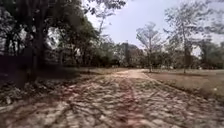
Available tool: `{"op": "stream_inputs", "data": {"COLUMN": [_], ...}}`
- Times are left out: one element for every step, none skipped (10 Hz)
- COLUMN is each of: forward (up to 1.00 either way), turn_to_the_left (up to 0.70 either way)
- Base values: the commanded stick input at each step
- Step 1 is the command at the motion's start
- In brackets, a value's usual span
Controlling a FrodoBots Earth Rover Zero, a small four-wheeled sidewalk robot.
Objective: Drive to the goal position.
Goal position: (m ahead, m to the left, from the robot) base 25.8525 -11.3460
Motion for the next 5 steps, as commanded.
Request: {"op": "stream_inputs", "data": {"forward": [0.70, 0.70, 0.70, 0.70, 0.70], "turn_to_the_left": [0.00, 0.00, 0.00, 0.00, 0.00]}}
